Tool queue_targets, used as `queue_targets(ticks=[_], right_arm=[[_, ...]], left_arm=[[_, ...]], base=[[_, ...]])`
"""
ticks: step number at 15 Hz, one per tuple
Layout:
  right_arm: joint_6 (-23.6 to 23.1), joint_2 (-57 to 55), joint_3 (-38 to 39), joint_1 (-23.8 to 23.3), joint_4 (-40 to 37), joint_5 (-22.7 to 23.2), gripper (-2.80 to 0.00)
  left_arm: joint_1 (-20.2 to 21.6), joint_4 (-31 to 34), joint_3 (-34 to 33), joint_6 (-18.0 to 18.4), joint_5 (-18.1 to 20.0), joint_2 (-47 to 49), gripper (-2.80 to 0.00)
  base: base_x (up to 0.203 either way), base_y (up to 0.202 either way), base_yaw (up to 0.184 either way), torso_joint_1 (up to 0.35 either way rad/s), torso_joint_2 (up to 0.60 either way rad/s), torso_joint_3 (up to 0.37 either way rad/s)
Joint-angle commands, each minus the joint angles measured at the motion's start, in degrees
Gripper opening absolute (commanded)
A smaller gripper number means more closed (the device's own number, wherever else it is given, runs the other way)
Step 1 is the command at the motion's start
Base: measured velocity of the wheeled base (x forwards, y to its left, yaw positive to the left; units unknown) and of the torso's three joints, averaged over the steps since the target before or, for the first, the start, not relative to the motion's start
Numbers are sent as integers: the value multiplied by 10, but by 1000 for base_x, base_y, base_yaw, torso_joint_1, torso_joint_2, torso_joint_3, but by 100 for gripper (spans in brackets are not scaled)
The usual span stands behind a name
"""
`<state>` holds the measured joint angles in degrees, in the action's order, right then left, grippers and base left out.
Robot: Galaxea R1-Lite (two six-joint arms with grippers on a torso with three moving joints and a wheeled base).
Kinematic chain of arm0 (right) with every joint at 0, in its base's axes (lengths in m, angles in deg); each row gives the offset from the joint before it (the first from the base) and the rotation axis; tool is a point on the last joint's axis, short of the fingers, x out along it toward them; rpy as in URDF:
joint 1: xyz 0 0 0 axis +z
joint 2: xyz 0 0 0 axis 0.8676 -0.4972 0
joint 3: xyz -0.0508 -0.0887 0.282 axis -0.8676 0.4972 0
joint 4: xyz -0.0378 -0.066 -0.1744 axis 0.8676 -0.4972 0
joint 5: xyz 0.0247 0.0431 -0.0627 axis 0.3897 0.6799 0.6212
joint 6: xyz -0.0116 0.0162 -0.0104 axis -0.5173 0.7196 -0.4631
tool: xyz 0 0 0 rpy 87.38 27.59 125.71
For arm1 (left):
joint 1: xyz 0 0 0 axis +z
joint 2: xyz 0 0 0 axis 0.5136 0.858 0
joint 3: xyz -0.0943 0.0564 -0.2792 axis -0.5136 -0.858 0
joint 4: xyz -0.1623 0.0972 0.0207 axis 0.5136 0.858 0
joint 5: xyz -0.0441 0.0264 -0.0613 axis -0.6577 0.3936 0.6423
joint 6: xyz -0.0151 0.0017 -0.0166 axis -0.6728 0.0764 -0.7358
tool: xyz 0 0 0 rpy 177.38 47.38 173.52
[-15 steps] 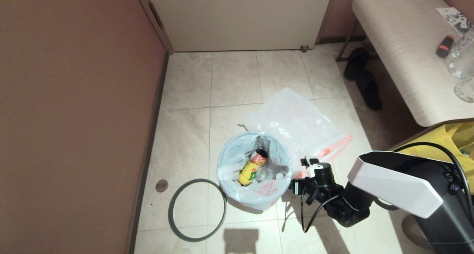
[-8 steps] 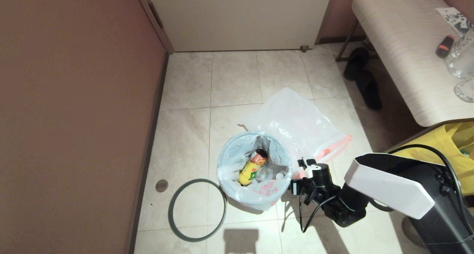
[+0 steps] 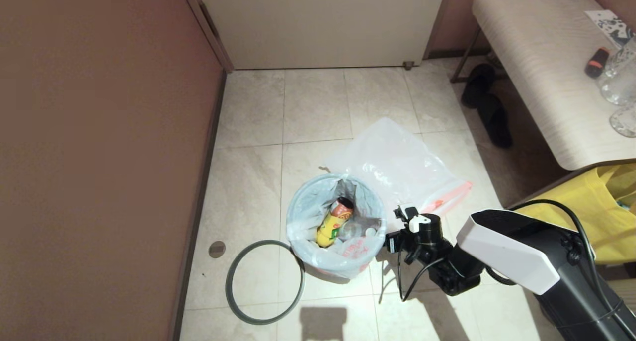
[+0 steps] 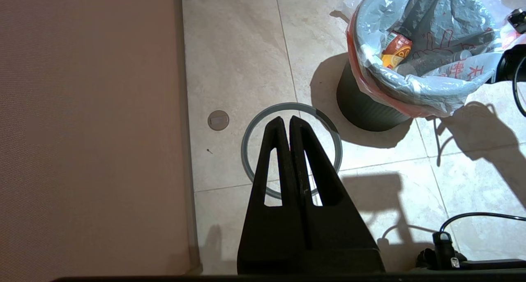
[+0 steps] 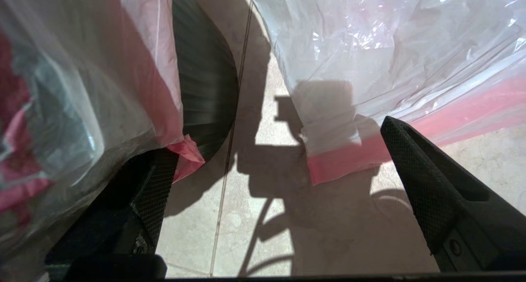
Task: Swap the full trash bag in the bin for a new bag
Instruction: Place the trash bag on the floor
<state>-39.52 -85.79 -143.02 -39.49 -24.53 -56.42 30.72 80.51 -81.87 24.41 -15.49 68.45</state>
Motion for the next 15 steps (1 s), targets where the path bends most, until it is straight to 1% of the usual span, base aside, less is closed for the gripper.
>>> queue_targets(ticks=[1, 5, 6, 9, 13, 14, 15], right_arm=[[-1, -8, -5, -1, 12, 0, 0], [-19, -23, -33, -9, 29, -12, 0], [-26, -25, -37, -8, 29, -37, 0], [-51, -36, -62, -14, 29, -89, 0], [-81, -52, -87, -15, 31, -136, 0], [-89, -57, -93, -16, 41, -146, 0], [-93, -57, -92, -16, 53, -146, 0]], left_arm=[[0, 0, 0, 0, 0, 1, -280], [0, 0, 0, 1, 0, 1, -280], [0, 0, 0, 1, 0, 1, -280], [0, 0, 0, 0, 0, 1, -280], [0, 0, 0, 1, 0, 1, -280], [0, 0, 0, 1, 0, 1, -280], [0, 0, 0, 1, 0, 1, -280]], base=[[0, 0, 0, 0, 0, 0], [0, 0, 0, 0, 0, 0], [0, 0, 0, 0, 0, 0], [0, 0, 0, 0, 0, 0], [0, 0, 0, 0, 0, 0], [0, 0, 0, 0, 0, 0], [0, 0, 0, 0, 0, 0]])
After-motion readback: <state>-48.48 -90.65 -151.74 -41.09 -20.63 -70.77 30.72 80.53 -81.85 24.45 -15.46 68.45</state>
